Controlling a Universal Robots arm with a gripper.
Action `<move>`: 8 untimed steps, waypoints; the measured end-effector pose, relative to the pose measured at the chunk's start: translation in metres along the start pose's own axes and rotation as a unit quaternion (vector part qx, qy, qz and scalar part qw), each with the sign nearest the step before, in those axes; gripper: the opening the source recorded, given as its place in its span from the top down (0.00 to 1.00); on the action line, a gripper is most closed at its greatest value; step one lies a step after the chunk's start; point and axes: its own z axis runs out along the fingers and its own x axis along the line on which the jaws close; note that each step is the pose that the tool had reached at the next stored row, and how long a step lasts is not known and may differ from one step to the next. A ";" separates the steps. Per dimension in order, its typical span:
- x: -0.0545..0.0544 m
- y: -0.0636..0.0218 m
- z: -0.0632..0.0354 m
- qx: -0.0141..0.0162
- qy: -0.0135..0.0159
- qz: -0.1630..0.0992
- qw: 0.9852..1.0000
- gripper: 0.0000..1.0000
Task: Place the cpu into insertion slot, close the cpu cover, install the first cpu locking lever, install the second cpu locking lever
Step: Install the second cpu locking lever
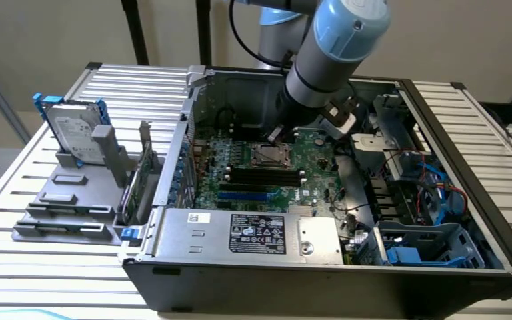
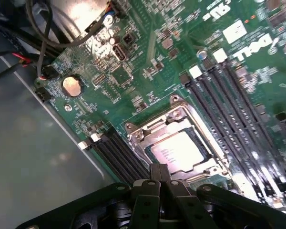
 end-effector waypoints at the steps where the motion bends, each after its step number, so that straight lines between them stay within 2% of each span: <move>1: -0.003 0.0014 -0.0036 0.000 0.000 0.000 1.000 0.89; 4: -0.011 0.0058 -0.0119 0.000 0.000 0.000 1.000 0.89; 8: -0.022 0.0091 -0.0174 0.000 0.000 0.000 1.000 0.89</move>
